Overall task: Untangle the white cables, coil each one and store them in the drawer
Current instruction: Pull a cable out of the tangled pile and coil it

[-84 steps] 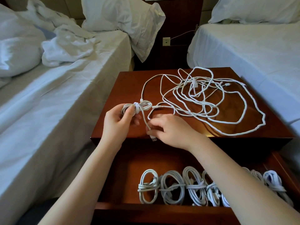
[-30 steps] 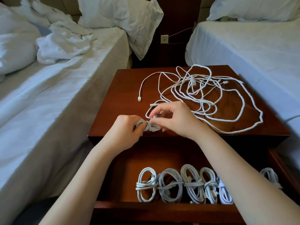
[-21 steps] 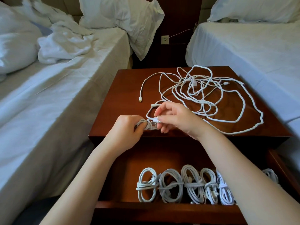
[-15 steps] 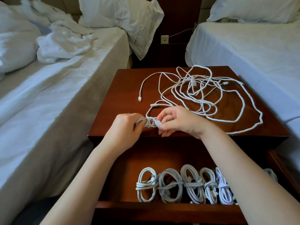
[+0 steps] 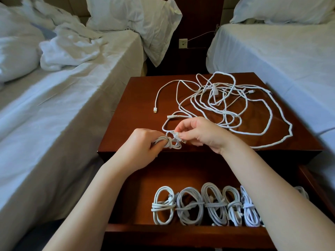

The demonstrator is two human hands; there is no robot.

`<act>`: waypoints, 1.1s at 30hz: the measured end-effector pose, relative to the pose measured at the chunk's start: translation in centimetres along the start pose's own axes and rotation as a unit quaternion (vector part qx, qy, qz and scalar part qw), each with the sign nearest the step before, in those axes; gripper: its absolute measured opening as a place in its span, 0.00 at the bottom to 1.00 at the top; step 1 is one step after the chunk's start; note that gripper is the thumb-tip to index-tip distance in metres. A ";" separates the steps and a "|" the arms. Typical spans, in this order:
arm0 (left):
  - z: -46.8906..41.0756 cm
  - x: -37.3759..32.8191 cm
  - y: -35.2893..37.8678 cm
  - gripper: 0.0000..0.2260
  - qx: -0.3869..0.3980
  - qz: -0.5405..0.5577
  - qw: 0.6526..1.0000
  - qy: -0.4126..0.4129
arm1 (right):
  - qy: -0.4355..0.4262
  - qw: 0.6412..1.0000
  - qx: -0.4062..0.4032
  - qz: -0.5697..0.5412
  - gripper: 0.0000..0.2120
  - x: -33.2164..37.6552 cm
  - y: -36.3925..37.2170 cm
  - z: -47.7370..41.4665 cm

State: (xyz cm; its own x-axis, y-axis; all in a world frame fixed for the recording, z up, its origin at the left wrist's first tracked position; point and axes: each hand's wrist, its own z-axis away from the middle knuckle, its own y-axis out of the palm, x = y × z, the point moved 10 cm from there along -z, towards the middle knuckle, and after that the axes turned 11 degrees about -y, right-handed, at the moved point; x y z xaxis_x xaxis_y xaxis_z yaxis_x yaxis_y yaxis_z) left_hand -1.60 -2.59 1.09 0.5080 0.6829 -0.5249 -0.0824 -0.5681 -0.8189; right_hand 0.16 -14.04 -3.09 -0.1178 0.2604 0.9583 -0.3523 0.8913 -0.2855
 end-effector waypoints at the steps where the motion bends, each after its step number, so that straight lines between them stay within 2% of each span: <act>1: 0.0 0.1 0.1 0.05 0.005 0.006 1.000 -0.005 | -0.005 1.000 0.001 0.000 0.05 0.1 0.1 0.0; 7: -0.1 0.9 0.5 0.06 0.030 0.048 0.997 -0.054 | -0.019 1.000 -0.001 0.003 0.04 0.4 0.3 0.0; 13: -0.1 2.3 1.1 0.07 0.050 0.099 0.985 -0.135 | -0.040 0.997 0.013 0.065 0.05 0.6 0.5 0.0; 19: -0.1 2.8 1.4 0.04 0.048 0.105 0.981 -0.157 | -0.066 0.983 0.023 0.172 0.02 1.1 0.4 -0.2; 22: -0.2 2.6 1.5 0.01 0.029 0.117 0.980 -0.158 | -0.071 0.988 -0.001 0.136 0.01 1.0 0.3 -0.4; 26: -0.2 1.9 1.3 0.07 -0.012 0.106 0.984 -0.145 | -0.064 0.993 0.001 0.096 0.02 0.4 0.4 -0.6; 33: -0.5 2.4 1.0 0.12 -0.020 0.058 0.982 -0.179 | -0.081 0.991 -0.013 0.103 0.02 0.8 0.4 -0.7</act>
State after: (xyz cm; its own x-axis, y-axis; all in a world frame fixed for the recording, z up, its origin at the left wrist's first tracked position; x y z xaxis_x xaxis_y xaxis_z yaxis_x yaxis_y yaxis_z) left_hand -0.04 -1.69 -0.88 0.1621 0.7264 -0.6679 -0.0853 -0.6640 -0.7429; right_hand 0.58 -13.20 -2.41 -0.3337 0.3759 0.8645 -0.2822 0.8351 -0.4721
